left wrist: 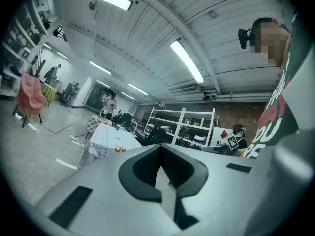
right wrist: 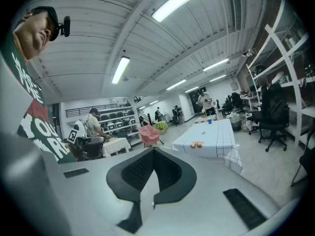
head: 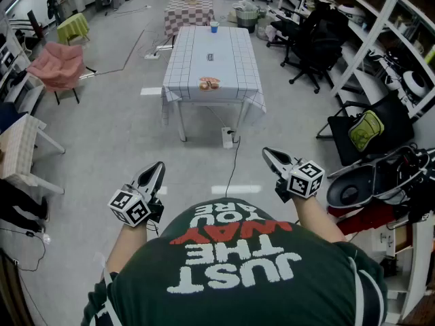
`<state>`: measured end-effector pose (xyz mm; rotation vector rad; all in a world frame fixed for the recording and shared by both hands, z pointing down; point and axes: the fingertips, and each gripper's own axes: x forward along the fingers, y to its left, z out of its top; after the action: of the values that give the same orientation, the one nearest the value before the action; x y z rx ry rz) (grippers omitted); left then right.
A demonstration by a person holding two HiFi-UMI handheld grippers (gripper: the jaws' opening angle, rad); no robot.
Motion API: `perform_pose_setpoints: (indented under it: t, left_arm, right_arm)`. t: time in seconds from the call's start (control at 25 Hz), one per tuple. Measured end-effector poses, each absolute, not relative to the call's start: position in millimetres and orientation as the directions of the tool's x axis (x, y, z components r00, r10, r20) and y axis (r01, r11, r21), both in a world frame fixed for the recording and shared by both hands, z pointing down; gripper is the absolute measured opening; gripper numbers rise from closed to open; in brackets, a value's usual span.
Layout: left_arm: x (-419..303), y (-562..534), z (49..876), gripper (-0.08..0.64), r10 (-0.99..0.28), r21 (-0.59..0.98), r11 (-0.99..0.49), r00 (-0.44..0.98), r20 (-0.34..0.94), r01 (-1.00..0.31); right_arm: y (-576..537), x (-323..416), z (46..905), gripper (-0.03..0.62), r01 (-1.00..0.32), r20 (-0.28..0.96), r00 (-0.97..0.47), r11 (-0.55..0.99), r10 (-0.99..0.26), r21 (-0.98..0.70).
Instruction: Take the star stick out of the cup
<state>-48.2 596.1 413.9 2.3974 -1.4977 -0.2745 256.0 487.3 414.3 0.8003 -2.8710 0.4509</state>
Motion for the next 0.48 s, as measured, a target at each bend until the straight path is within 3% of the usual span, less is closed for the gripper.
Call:
perform_pose_setpoints:
  t: [0.48]
  left_arm:
    - [-19, 578, 414, 0.008, -0.898, 0.354, -0.41, 0.439, 0.003, -0.841]
  right_arm:
    - [475, 276, 411, 0.032, -0.5, 0.192, -0.865, 0.829, -0.464, -0.251]
